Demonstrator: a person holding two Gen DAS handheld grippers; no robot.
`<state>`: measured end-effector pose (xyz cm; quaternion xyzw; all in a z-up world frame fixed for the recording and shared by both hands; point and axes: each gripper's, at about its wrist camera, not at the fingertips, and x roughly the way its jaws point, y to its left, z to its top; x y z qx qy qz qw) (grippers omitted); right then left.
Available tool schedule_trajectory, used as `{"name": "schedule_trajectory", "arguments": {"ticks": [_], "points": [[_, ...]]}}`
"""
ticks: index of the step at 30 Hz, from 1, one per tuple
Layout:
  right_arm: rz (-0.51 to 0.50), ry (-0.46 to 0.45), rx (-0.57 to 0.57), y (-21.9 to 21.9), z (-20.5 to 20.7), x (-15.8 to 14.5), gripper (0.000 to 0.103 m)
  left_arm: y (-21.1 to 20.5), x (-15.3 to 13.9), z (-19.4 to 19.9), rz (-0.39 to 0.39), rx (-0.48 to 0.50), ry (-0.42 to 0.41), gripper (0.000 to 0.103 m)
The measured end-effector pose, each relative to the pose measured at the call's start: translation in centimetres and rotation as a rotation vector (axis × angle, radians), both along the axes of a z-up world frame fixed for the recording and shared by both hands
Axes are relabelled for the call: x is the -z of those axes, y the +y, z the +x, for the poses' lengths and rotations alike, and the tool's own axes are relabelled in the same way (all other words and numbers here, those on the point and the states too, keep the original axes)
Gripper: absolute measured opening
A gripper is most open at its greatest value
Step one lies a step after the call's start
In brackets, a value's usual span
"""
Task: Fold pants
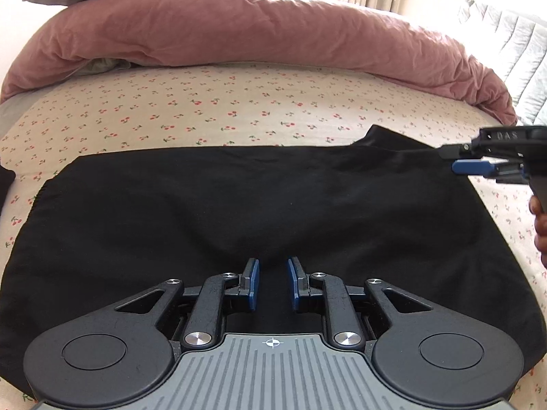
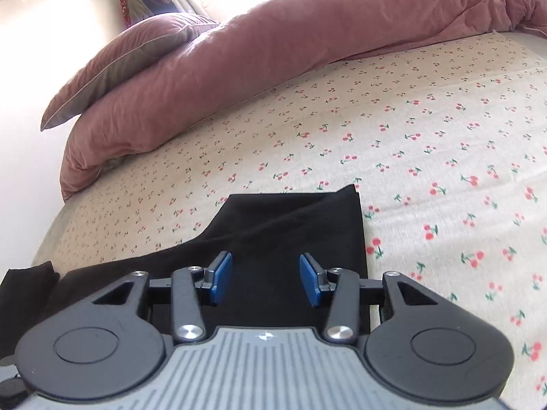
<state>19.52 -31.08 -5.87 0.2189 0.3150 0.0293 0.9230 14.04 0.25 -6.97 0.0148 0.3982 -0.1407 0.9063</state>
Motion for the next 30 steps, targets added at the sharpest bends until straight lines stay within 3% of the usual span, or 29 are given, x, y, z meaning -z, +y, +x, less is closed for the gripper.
{"name": "schedule_trajectory", "arguments": {"ticks": [2, 5, 6, 8, 11, 16, 21, 23, 25, 30], "points": [[-0.021, 0.026, 0.027, -0.7, 2.0, 1.3, 0.048, 0.0, 0.3, 0.1, 0.003, 0.007, -0.005, 0.019], [-0.052, 0.01, 0.08, -1.8, 3.1, 2.4, 0.015, 0.4, 0.2, 0.1, -0.007, 0.012, 0.001, 0.019], [-0.045, 0.009, 0.1, -2.3, 3.1, 2.5, 0.009, 0.5, 0.1, 0.2, -0.014, 0.012, 0.005, 0.019], [-0.029, 0.008, 0.122, -2.5, 2.8, 2.4, 0.009, 0.8, 0.0, 0.3, -0.034, 0.003, 0.011, 0.019], [-0.146, -0.002, 0.129, -0.3, 2.4, 1.0, 0.018, 1.1, -0.3, 0.2, -0.054, -0.01, 0.006, 0.019], [-0.212, -0.098, -0.135, 8.2, 2.1, -1.2, 0.019, 1.6, 0.0, -0.2, -0.073, -0.018, 0.015, 0.02], [-0.365, -0.064, -0.336, 17.0, 4.1, 0.3, 0.02, 2.4, -0.1, -0.2, -0.092, -0.018, 0.021, 0.02], [-0.411, -0.026, -0.349, 18.8, 5.6, 1.9, 0.022, 3.0, -0.4, 0.1, -0.094, -0.029, 0.011, 0.02], [-0.421, -0.046, -0.328, 19.2, 5.4, 2.6, 0.023, 4.0, -0.7, 0.4, -0.07, -0.063, -0.024, 0.021], [-0.508, -0.039, -0.353, 20.4, 1.7, 1.7, 0.023, 6.2, -0.1, 2.0, -0.145, -0.108, 0.041, 0.023]]}}
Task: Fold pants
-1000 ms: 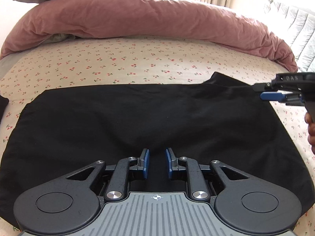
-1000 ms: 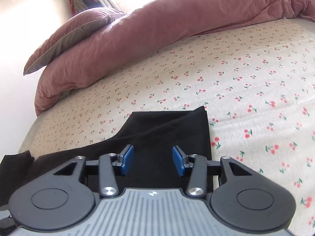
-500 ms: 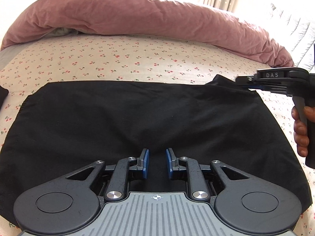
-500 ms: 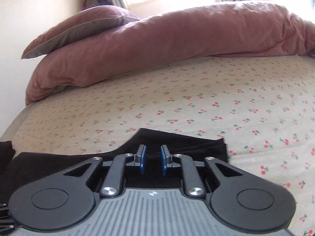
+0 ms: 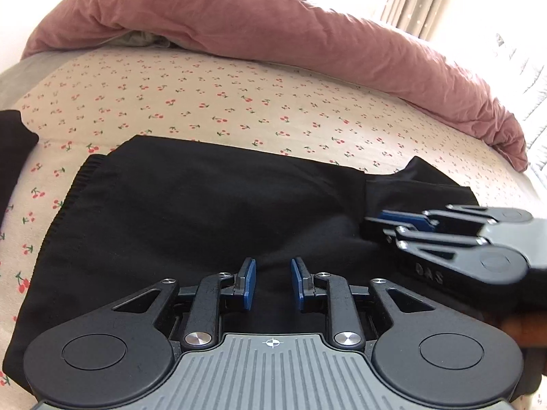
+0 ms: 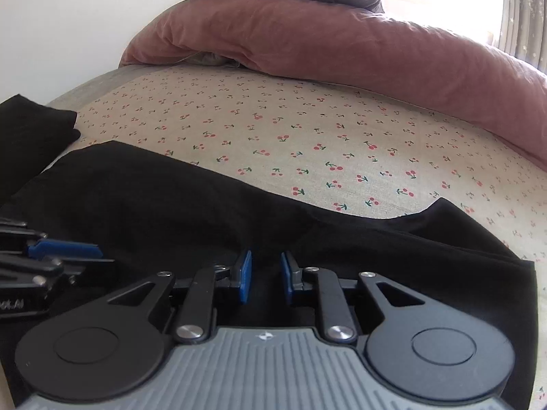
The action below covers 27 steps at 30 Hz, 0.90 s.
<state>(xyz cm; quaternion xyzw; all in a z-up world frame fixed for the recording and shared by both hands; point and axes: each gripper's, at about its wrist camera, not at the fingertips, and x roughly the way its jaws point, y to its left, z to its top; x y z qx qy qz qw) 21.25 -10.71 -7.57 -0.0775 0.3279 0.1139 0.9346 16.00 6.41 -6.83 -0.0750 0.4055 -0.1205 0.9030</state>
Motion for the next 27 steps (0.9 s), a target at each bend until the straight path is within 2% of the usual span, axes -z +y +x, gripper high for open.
{"name": "schedule_trajectory", "arguments": {"ticks": [4, 6, 10, 14, 17, 19, 21, 24, 27], "points": [[-0.042, 0.027, -0.061, 1.6, -4.5, -0.5, 0.025, -0.6, -0.2, -0.5, 0.041, -0.002, -0.013, 0.023], [-0.072, 0.059, -0.103, 3.2, -6.6, 0.3, 0.031, -0.8, -0.1, -0.7, 0.058, -0.002, -0.02, 0.023], [-0.116, 0.058, -0.136, 4.9, -11.4, 1.5, 0.031, -0.6, -0.1, -0.8, 0.065, -0.003, -0.021, 0.023], [-0.024, 0.093, -0.128, 3.9, -14.8, 1.8, 0.032, -0.6, -0.4, -1.1, 0.059, -0.023, -0.016, 0.023], [0.03, 0.101, -0.102, 2.5, -16.8, 1.2, 0.034, -1.2, -1.1, -1.9, 0.012, -0.001, -0.021, 0.024], [0.104, 0.064, -0.036, 0.3, -17.9, 0.2, 0.038, -2.3, -1.8, -2.9, -0.019, 0.045, -0.041, 0.024], [0.234, -0.005, 0.106, -3.8, -19.2, -1.0, 0.054, -3.9, -2.2, -3.9, -0.019, 0.096, -0.072, 0.025], [0.391, -0.066, 0.391, -10.6, -21.5, -1.4, 0.056, -6.0, -2.1, -4.7, 0.009, 0.146, -0.086, 0.033], [0.483, -0.033, 0.592, -15.3, -22.6, -0.2, 0.056, -7.7, -1.0, -4.7, 0.031, 0.171, -0.075, 0.033]]}}
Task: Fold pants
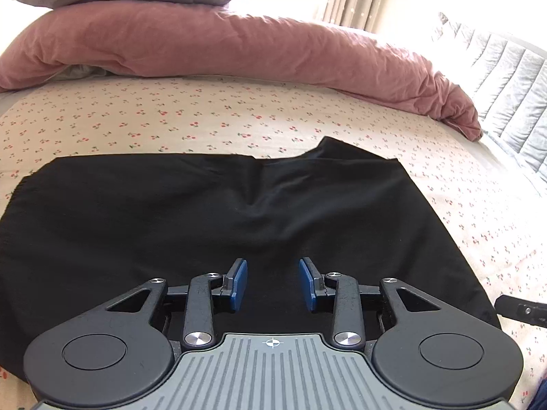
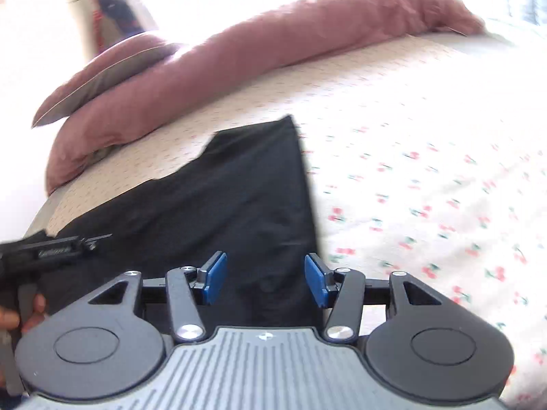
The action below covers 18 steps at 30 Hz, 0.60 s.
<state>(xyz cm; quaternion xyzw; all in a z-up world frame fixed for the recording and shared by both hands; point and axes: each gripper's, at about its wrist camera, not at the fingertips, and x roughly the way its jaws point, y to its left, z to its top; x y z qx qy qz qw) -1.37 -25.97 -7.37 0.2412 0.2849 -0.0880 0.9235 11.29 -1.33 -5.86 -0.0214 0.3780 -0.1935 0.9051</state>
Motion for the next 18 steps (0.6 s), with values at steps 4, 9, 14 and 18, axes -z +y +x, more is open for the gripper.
{"name": "schedule_trajectory", "arguments": {"ticks": [4, 9, 14, 18], "points": [[0.185, 0.005, 0.028, -2.3, -1.1, 1.6, 0.056, -1.4, 1.6, 0.2, 0.047, -0.001, 0.01, 0.034], [0.276, -0.005, 0.043, -2.8, -1.0, 3.7, 0.047, -2.1, 1.3, -0.9, 0.085, 0.009, -0.013, 0.034], [0.263, 0.009, 0.049, -2.2, -1.0, 4.4, 0.016, -3.0, 1.7, -2.0, 0.151, 0.05, -0.059, 0.037], [0.313, -0.006, 0.065, -2.8, -1.2, 4.8, 0.016, -2.3, 1.7, -1.8, 0.138, 0.038, -0.053, 0.037]]}}
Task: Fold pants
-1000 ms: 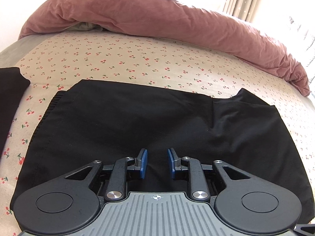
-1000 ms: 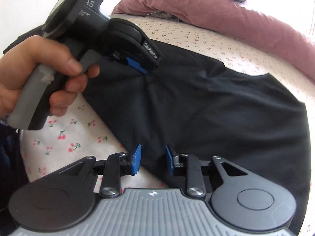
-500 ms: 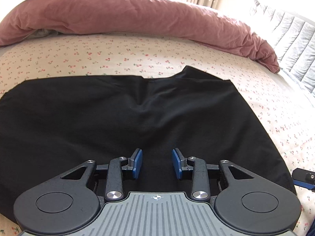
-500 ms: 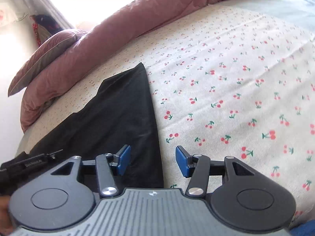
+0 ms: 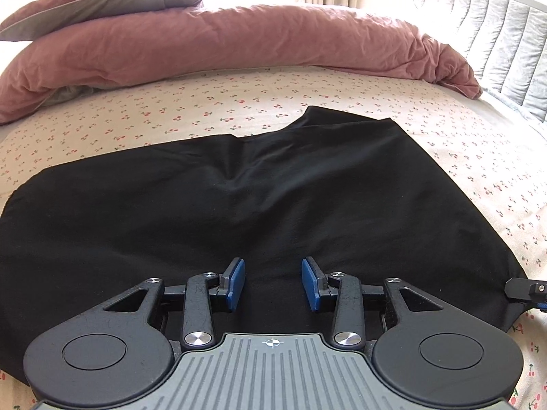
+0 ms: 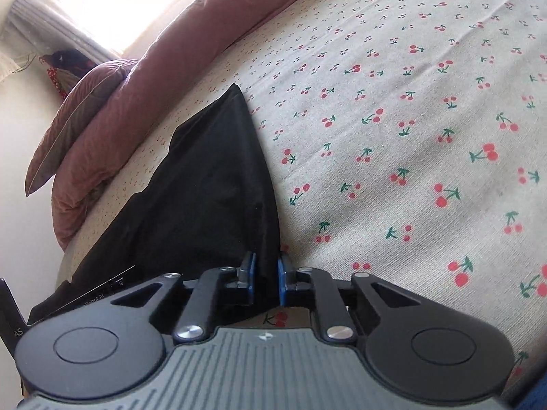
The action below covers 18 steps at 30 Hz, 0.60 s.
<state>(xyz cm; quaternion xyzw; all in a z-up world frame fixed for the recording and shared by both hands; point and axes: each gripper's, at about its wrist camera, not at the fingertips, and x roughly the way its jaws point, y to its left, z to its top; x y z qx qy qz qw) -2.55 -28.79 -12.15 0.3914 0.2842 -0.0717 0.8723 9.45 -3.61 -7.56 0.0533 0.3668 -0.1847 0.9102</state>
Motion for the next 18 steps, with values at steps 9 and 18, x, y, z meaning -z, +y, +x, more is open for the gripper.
{"name": "schedule_trajectory", "arguments": {"ticks": [9, 18], "points": [[0.046, -0.056, 0.02, -0.1, -0.1, 0.4, 0.027, 0.0, 0.4, -0.9, 0.027, 0.004, -0.047, 0.039], [-0.212, -0.201, 0.029, 3.8, -0.5, -3.9, 0.007, 0.7, -0.1, -0.2, -0.059, -0.006, 0.003, 0.055]]}}
